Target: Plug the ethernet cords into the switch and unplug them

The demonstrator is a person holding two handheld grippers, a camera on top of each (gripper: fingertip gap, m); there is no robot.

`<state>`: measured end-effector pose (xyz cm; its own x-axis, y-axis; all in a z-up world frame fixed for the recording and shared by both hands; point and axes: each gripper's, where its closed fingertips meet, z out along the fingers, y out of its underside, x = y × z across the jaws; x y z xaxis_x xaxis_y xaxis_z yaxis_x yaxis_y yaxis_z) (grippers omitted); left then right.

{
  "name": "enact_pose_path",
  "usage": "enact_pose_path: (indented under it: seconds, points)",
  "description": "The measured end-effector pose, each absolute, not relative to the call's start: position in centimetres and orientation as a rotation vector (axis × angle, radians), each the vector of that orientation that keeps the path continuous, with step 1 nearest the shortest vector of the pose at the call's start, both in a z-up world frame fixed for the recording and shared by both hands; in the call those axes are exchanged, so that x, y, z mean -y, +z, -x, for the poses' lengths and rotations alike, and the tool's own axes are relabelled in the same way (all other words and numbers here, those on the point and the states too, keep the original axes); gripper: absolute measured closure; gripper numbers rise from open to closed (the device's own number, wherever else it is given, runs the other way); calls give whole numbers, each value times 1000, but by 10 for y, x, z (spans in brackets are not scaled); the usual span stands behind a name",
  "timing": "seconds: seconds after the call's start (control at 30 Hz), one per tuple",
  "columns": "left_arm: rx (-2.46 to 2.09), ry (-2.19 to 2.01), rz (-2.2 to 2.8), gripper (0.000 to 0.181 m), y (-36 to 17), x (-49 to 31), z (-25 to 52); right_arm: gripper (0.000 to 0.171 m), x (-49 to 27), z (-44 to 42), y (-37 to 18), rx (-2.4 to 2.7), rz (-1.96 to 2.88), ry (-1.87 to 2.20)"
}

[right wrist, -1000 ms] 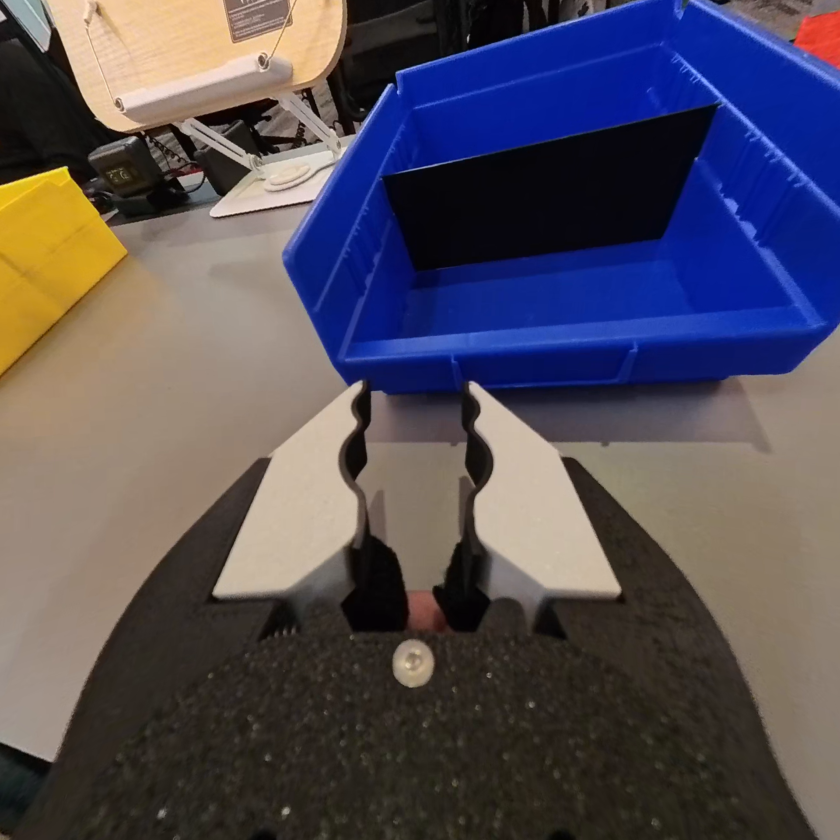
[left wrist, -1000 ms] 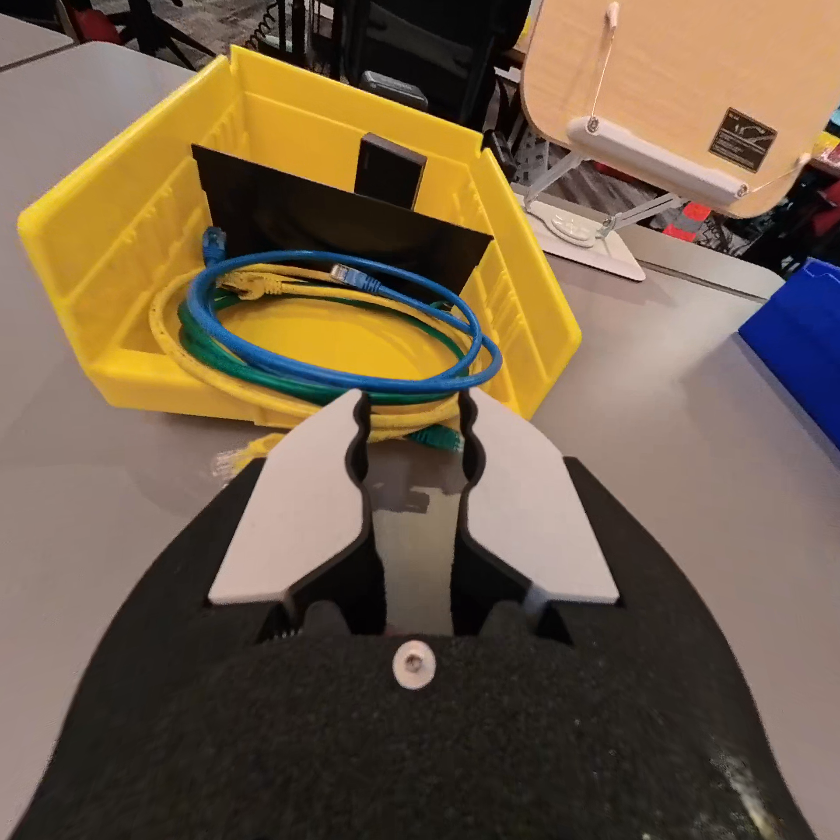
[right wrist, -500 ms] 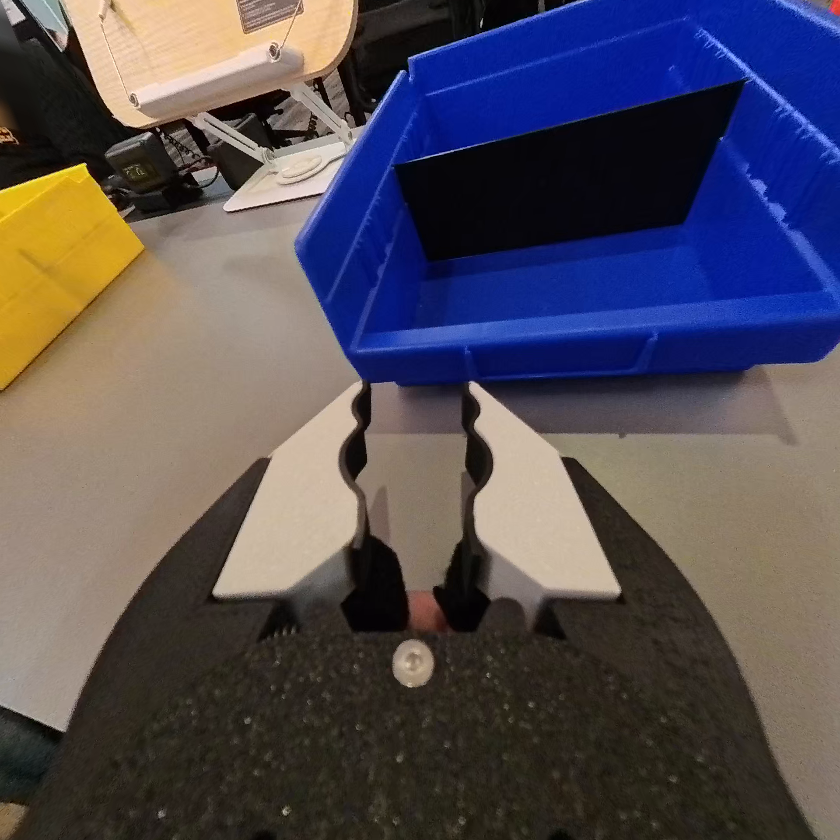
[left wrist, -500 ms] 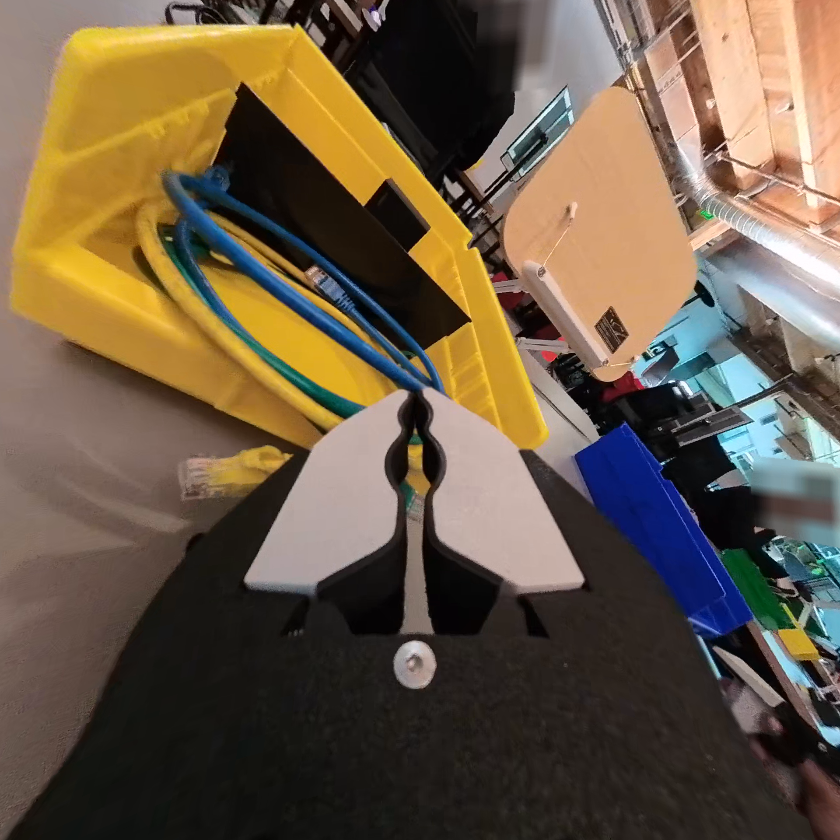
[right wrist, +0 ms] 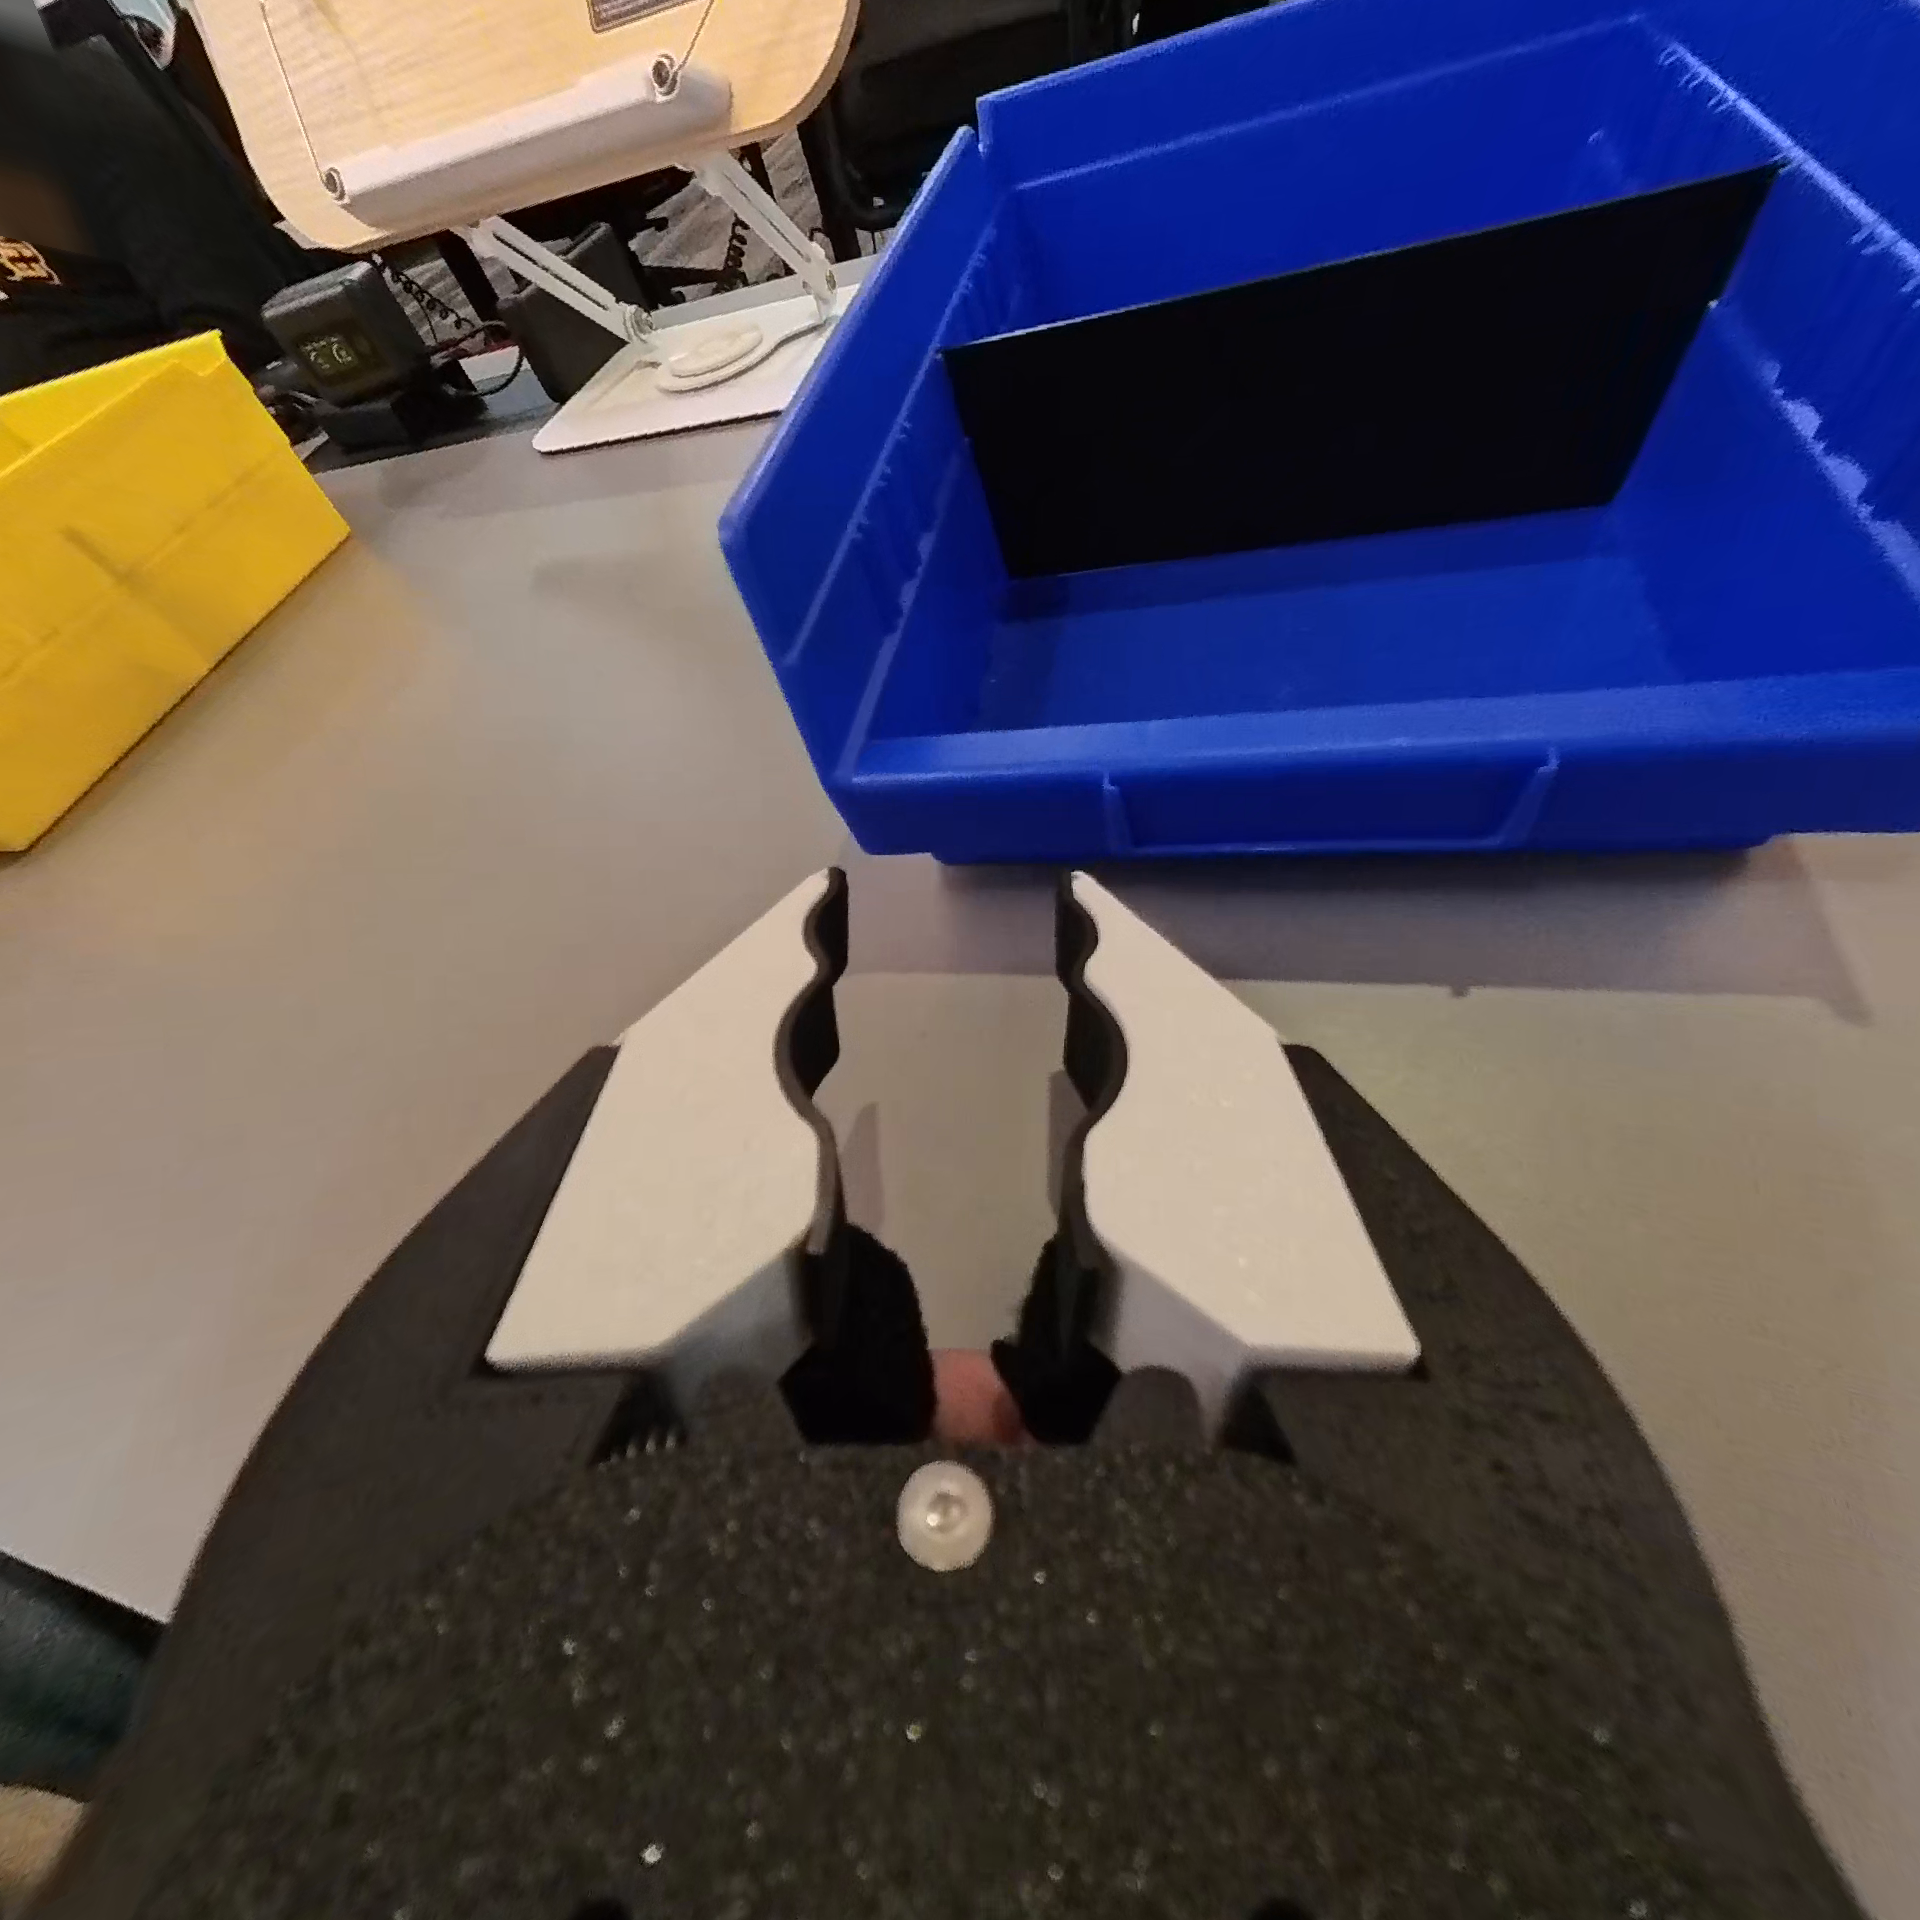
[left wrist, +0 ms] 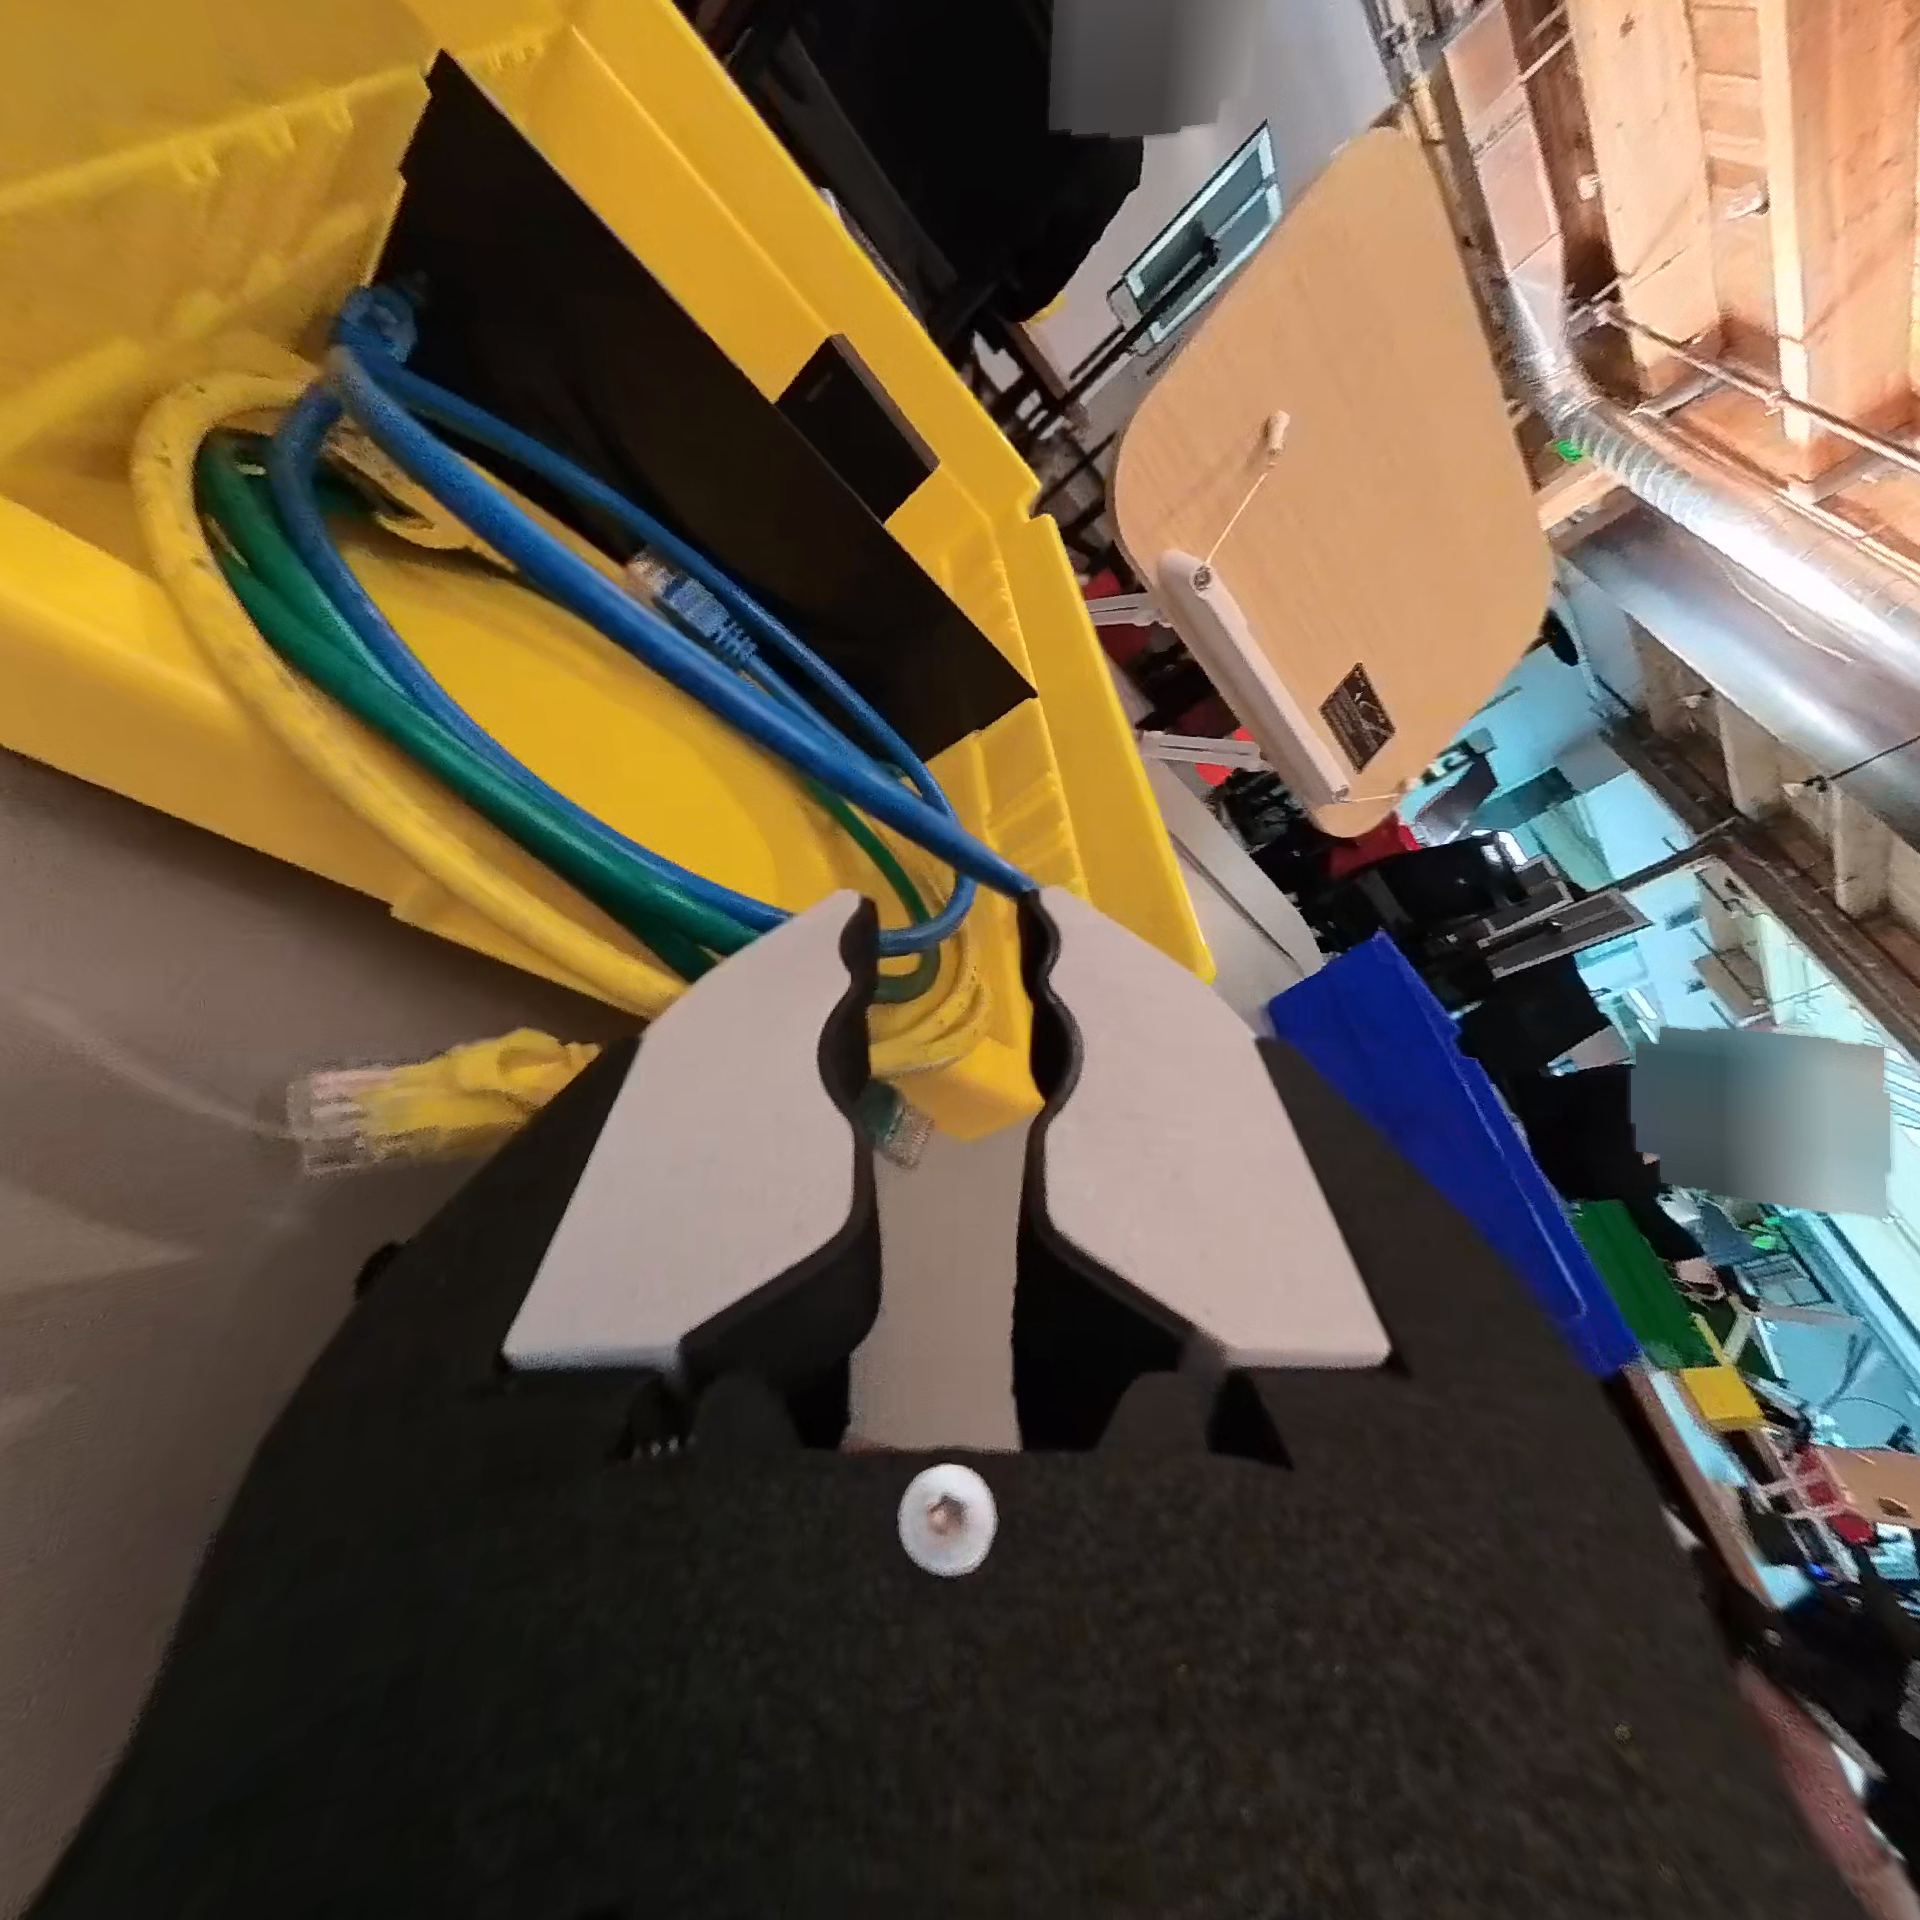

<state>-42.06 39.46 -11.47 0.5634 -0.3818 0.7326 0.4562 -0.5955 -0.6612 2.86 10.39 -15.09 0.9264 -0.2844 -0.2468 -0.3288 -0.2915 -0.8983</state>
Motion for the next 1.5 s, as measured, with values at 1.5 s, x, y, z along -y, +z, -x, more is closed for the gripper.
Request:
enact_pose_path:
  seconds: [1.5]
  points:
    - [-271, -1700, 1872, 176, -106, -205, 204, 132, -103, -23, -152, -429, 1905, 69]
